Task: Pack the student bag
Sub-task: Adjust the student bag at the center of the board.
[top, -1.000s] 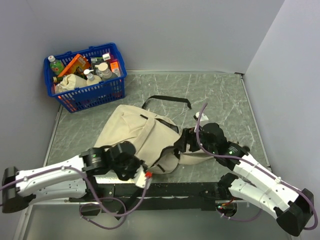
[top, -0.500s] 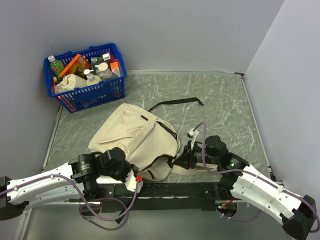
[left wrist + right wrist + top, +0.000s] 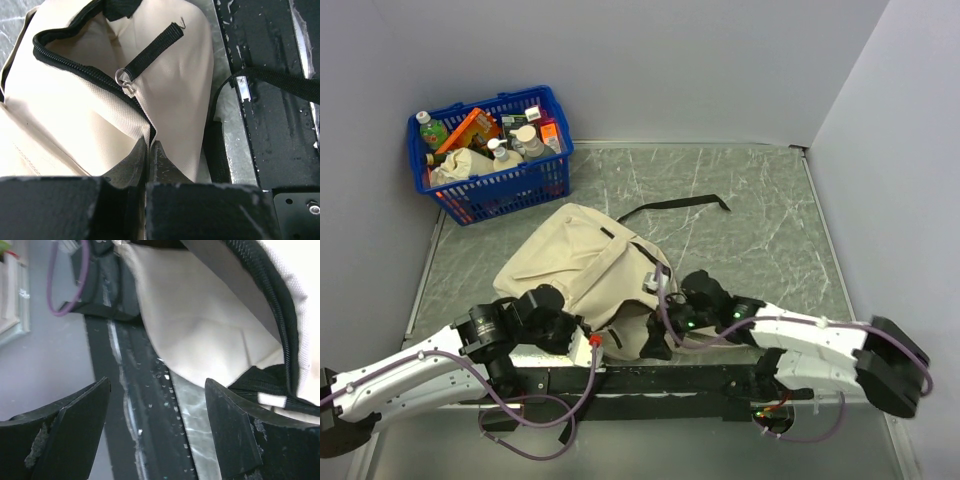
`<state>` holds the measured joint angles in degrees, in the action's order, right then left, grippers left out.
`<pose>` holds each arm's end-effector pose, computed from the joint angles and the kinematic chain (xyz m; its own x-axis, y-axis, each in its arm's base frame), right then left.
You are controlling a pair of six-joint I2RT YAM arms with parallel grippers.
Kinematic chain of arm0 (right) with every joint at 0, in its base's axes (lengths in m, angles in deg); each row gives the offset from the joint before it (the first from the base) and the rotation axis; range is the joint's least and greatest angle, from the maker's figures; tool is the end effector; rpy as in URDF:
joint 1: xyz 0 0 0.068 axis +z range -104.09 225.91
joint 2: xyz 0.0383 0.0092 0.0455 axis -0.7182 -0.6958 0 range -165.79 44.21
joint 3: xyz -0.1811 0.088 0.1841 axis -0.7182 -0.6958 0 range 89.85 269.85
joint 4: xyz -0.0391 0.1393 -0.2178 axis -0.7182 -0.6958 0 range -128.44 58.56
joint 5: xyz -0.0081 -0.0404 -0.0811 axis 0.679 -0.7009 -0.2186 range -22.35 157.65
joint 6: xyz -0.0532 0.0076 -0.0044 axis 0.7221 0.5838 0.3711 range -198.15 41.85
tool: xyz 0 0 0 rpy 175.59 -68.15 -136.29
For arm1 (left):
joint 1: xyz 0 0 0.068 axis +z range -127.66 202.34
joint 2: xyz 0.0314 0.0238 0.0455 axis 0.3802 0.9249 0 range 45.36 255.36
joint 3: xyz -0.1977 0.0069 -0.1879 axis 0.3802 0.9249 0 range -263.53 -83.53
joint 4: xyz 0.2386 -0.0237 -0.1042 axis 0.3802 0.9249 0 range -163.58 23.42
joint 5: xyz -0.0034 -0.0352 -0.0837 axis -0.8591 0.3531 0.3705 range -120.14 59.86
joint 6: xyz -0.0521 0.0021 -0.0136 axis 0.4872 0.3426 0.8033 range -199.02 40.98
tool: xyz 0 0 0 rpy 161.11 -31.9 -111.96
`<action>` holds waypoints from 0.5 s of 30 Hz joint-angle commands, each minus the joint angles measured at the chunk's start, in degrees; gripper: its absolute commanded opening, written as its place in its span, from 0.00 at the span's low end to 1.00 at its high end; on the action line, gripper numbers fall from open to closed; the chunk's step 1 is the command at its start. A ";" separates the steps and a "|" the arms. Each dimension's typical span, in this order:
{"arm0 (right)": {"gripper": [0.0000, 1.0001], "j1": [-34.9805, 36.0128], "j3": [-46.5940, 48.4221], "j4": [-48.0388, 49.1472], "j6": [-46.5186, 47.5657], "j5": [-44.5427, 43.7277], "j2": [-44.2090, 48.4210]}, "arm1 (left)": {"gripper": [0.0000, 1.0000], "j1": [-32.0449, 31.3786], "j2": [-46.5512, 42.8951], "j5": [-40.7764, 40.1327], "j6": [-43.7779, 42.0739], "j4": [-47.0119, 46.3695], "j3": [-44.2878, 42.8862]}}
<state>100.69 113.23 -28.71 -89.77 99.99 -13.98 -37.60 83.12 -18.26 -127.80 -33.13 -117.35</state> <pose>0.1024 0.1781 0.1920 -0.4917 -0.4015 -0.7726 -0.8704 0.2020 0.4490 0.0626 -0.1226 0.2421 0.4617 0.6718 -0.5792 0.8702 -0.2163 0.4427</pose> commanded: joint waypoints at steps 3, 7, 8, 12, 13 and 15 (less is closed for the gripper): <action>0.84 -1.25 13.43 0.89 3.01 -9.19 -16.58 | 0.01 1.93 -1.11 -1.77 -1.15 1.04 -2.56; 0.86 -2.05 15.83 4.10 2.30 -16.94 -21.17 | 0.10 2.20 -1.37 -1.42 -1.59 1.83 -3.44; 0.86 -2.14 15.56 5.27 2.47 -18.09 -21.17 | 0.15 2.20 -1.37 -1.51 -1.67 2.53 -3.53; 0.90 -1.88 13.55 13.25 2.12 -23.36 -19.42 | 0.74 2.29 -1.37 -1.68 -1.85 3.24 -3.88; 0.91 -1.53 11.88 17.63 2.21 -25.90 -17.93 | 0.79 2.29 -1.46 -1.77 -1.76 3.06 -3.88; 0.91 -0.74 10.99 19.77 2.74 -27.06 -16.52 | 0.80 2.55 -1.46 -1.60 -1.24 2.45 -4.14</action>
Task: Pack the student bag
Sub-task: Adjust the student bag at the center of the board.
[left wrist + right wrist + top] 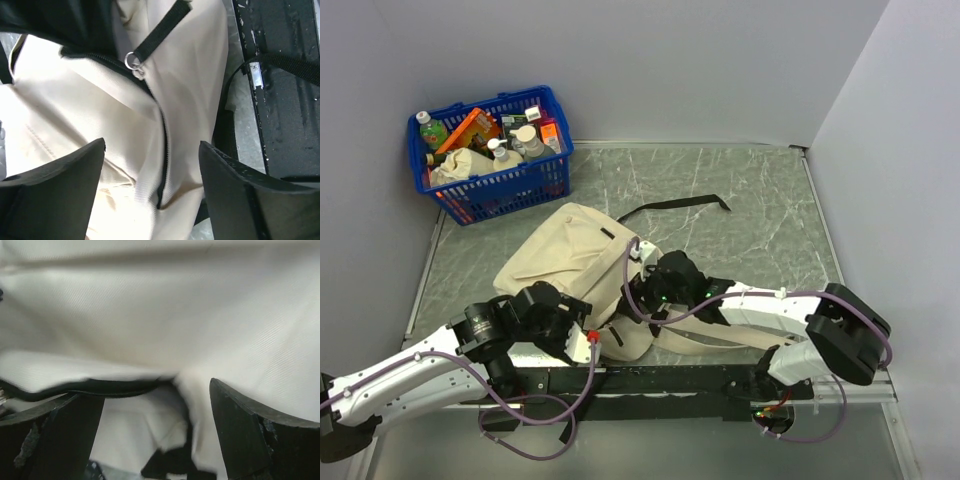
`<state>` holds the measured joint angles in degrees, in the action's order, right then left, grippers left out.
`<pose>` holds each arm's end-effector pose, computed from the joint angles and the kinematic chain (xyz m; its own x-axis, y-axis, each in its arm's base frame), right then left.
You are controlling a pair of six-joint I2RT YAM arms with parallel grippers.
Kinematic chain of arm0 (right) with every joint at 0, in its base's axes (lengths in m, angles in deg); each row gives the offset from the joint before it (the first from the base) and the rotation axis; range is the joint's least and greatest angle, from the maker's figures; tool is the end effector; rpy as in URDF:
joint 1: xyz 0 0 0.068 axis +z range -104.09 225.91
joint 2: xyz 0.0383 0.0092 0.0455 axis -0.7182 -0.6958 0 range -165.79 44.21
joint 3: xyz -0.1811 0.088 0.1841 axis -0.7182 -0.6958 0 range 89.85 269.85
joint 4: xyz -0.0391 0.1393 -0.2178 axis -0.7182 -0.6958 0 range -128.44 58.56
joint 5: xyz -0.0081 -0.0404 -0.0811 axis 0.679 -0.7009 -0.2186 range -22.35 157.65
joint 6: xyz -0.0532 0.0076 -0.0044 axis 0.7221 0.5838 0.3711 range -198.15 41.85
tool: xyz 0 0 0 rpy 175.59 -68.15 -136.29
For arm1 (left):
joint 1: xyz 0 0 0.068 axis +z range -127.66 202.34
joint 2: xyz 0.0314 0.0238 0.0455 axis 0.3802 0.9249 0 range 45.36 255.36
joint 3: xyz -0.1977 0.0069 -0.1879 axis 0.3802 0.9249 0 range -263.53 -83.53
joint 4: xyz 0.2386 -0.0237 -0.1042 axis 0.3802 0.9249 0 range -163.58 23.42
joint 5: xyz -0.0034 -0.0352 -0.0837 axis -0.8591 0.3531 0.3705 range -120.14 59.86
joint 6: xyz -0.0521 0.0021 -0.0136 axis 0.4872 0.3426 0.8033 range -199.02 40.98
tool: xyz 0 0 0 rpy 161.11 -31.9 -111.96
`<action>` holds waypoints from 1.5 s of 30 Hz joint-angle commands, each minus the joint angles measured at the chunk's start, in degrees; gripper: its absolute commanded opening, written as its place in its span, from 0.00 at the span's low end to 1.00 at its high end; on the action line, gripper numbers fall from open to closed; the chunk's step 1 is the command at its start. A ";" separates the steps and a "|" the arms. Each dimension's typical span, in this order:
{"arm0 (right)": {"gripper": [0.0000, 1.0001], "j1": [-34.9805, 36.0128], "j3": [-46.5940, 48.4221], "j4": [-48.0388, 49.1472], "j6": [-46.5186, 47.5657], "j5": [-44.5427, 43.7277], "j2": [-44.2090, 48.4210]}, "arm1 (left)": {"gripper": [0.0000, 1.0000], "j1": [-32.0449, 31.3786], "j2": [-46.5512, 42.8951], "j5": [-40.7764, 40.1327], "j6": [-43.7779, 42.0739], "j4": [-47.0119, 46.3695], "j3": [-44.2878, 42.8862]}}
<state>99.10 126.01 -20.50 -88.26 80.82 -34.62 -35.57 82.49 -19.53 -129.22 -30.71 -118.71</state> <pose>0.1626 0.2308 0.1934 -0.4675 -0.3395 -0.8162 -0.8265 0.4955 0.2672 0.0655 -0.1167 0.2477 0.4535 0.6984 -0.5537 0.8651 -0.1954 0.4620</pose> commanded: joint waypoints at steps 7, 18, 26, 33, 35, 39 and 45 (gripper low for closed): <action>0.90 3.15 -7.67 12.44 0.27 -12.97 13.60 | 0.82 0.87 4.44 1.79 11.48 -14.27 -7.80; 0.84 3.94 -16.12 -7.06 -8.61 -22.92 39.61 | 0.67 -0.53 27.10 4.95 25.68 -28.26 -15.54; 0.88 4.03 -13.75 -22.53 -12.65 -31.09 52.70 | 0.72 -6.16 31.34 3.19 23.30 -26.35 -17.11; 0.90 3.85 -14.45 -30.62 -15.90 -35.75 61.24 | 0.85 -8.44 33.98 5.21 22.34 -23.71 -20.63; 0.90 3.85 -13.93 -32.21 -17.04 -36.55 61.95 | 0.80 -9.93 35.12 1.54 20.94 -24.15 -19.41; 0.91 3.94 -12.96 -32.47 -16.52 -36.72 62.30 | 0.71 -14.24 35.56 -6.99 16.10 -26.87 -14.31; 0.91 3.94 -11.64 -31.95 -14.15 -36.55 61.43 | 0.71 -15.30 35.82 -13.32 10.92 -27.49 -11.49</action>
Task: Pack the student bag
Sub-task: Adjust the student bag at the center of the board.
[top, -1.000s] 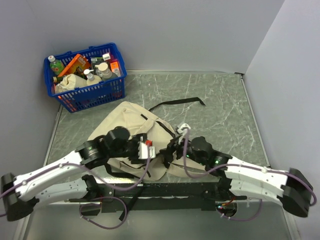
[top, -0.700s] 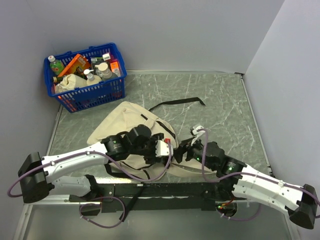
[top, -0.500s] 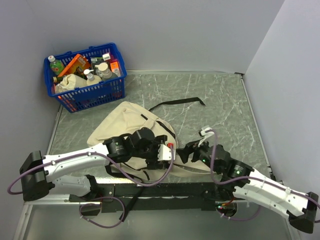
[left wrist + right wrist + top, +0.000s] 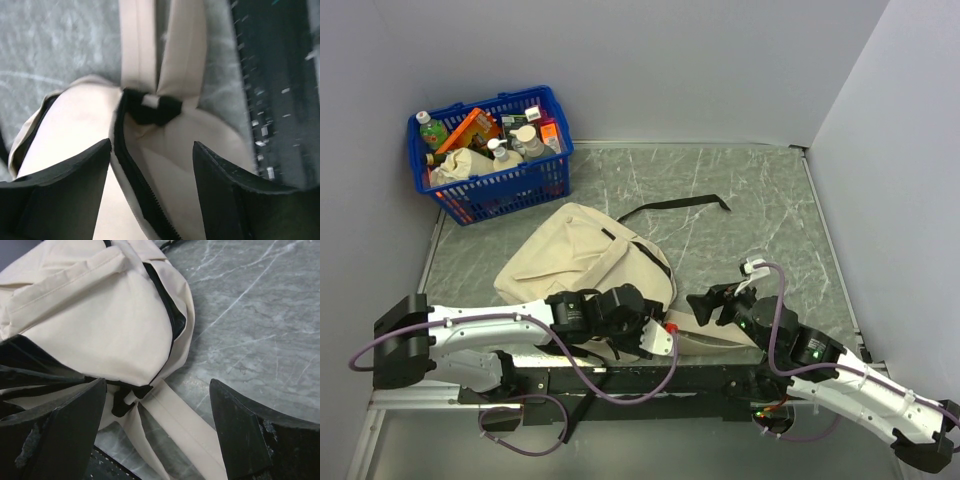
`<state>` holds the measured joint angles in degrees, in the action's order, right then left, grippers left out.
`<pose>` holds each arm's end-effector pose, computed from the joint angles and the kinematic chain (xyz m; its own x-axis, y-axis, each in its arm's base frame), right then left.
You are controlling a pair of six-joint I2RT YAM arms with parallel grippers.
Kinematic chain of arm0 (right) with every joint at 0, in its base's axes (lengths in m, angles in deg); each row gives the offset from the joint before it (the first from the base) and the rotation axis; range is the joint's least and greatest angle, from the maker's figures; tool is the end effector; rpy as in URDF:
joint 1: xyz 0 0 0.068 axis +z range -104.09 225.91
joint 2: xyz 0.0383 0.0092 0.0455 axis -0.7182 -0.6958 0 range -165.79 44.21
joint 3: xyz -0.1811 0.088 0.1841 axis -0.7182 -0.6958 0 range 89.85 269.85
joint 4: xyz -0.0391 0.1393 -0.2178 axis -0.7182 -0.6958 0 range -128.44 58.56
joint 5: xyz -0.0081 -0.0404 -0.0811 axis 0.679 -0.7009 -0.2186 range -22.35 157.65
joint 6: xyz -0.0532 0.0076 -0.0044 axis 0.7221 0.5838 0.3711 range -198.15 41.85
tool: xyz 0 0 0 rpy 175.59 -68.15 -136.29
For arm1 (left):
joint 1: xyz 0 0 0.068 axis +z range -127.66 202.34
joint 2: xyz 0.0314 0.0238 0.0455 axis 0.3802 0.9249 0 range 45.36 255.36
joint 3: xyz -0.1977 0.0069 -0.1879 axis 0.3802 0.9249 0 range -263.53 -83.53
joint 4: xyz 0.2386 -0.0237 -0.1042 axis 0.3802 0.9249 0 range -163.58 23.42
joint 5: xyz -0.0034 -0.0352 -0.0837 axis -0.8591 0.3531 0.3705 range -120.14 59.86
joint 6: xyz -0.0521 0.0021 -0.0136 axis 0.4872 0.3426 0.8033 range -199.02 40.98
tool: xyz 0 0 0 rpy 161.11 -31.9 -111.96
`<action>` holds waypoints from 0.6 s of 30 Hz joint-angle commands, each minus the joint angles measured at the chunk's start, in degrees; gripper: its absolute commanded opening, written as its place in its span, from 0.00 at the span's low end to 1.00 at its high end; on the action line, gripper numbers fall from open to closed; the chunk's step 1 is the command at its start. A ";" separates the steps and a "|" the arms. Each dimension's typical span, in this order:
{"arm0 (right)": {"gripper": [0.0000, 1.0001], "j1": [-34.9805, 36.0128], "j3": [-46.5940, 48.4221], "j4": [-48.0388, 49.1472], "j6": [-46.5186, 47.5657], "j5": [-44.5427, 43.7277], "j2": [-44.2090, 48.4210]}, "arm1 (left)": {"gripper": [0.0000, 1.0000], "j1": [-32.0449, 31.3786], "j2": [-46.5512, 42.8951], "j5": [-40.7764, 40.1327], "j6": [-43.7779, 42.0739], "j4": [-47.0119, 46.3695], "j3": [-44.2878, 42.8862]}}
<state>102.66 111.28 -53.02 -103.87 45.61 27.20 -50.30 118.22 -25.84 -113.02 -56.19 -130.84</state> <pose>0.0712 0.0843 0.2379 -0.3969 0.1282 -0.9088 -0.4510 0.8351 0.3148 0.0779 -0.2577 0.2398 0.3729 0.6761 -0.6355 0.9163 -0.1604 0.3671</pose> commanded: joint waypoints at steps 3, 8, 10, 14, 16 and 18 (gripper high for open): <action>0.91 0.38 3.18 1.72 1.63 -0.20 -0.91 | 0.57 -0.48 0.18 -14.73 -8.62 -8.47 3.18; 0.91 0.29 3.27 2.51 1.99 1.65 -2.58 | 0.55 -0.57 0.18 -17.66 -10.91 -11.51 3.81; 0.90 0.29 3.27 3.39 2.51 2.62 -3.11 | 0.53 -0.48 0.18 -15.99 -10.91 -9.06 3.72; 0.88 0.20 4.06 3.13 3.13 3.15 -3.73 | 0.18 -0.48 0.00 -12.83 -10.57 -3.60 3.89; 0.86 0.29 4.32 3.30 3.65 3.67 -3.55 | 0.05 0.39 -0.09 -10.11 -9.69 -1.75 3.19; 0.84 0.29 4.41 3.30 3.92 3.85 -2.59 | 0.01 1.10 -0.52 -9.66 -10.29 -0.60 3.19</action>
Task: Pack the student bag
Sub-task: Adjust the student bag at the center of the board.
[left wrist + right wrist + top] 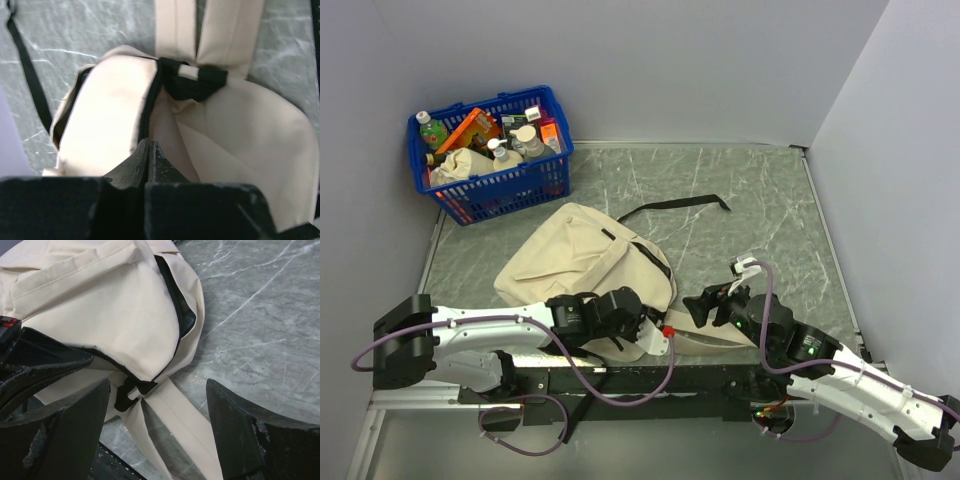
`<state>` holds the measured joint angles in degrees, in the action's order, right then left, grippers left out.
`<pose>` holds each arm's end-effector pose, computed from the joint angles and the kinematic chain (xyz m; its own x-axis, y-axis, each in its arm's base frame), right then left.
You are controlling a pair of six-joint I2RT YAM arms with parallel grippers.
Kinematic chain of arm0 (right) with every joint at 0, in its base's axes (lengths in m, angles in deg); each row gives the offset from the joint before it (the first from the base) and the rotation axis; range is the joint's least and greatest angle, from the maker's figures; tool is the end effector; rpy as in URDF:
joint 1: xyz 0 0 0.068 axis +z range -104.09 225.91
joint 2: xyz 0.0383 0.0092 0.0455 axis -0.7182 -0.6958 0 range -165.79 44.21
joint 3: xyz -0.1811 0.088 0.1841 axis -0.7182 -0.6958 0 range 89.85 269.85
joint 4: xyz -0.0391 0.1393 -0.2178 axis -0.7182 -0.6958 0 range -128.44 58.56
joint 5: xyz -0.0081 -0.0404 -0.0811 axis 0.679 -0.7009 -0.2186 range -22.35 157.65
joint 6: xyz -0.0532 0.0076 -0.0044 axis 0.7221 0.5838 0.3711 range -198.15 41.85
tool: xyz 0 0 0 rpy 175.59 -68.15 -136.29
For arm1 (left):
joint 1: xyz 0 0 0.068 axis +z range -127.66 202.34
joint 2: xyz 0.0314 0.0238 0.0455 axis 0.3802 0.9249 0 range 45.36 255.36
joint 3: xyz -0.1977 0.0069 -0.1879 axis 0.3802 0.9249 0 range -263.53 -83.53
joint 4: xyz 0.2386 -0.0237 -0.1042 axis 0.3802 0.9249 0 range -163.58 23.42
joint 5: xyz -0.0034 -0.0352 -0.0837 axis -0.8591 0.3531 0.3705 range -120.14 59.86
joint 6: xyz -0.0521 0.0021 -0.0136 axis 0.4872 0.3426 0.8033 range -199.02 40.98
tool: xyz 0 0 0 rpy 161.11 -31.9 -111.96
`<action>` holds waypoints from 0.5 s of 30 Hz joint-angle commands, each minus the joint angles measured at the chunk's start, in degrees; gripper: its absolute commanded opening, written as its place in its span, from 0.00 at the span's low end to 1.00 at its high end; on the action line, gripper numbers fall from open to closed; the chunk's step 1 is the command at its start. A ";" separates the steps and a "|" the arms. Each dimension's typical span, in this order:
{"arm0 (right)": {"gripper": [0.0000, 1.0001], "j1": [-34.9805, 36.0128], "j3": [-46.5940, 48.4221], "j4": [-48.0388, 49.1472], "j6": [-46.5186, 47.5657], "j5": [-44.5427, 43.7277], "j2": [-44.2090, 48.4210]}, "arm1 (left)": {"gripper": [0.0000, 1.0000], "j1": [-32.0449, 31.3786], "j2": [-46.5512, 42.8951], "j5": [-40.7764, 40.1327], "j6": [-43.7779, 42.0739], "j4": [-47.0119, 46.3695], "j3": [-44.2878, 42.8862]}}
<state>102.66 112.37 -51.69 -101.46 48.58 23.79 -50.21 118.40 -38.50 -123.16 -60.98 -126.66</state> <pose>0.0742 0.0920 0.2411 -0.4024 0.0684 -0.9129 -0.5020 0.8175 0.2825 0.0847 -0.2519 0.2222 0.4896 0.7404 -0.4606 0.7953 -0.1626 0.5839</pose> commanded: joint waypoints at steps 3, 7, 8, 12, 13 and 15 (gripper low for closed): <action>0.82 0.29 3.40 2.49 3.44 2.02 2.05 | 0.01 3.55 -0.96 2.47 -3.05 4.27 -2.47; 0.81 0.38 4.37 2.06 5.64 1.49 1.79 | 0.01 8.38 -2.54 -0.33 -6.21 0.68 -5.99; 0.81 0.20 4.37 2.84 5.99 2.10 1.44 | 0.01 10.31 -3.07 -1.73 -6.92 -1.07 -6.87; 0.79 0.20 4.02 5.48 8.54 6.14 -0.66 | 0.01 14.71 -5.70 -3.42 -8.86 -2.41 -12.22; 0.79 0.29 3.93 6.01 9.15 7.28 -1.36 | 0.01 15.33 -7.02 -3.33 -8.60 -1.71 -13.02; 0.80 0.20 2.97 9.16 12.21 12.98 -4.35 | 0.01 16.57 -8.43 -1.32 -8.07 2.66 -15.83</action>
<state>102.66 114.30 -48.63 -94.99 53.37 23.48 -36.22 115.23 -38.48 -129.09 -57.81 -135.38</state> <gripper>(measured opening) 0.787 0.027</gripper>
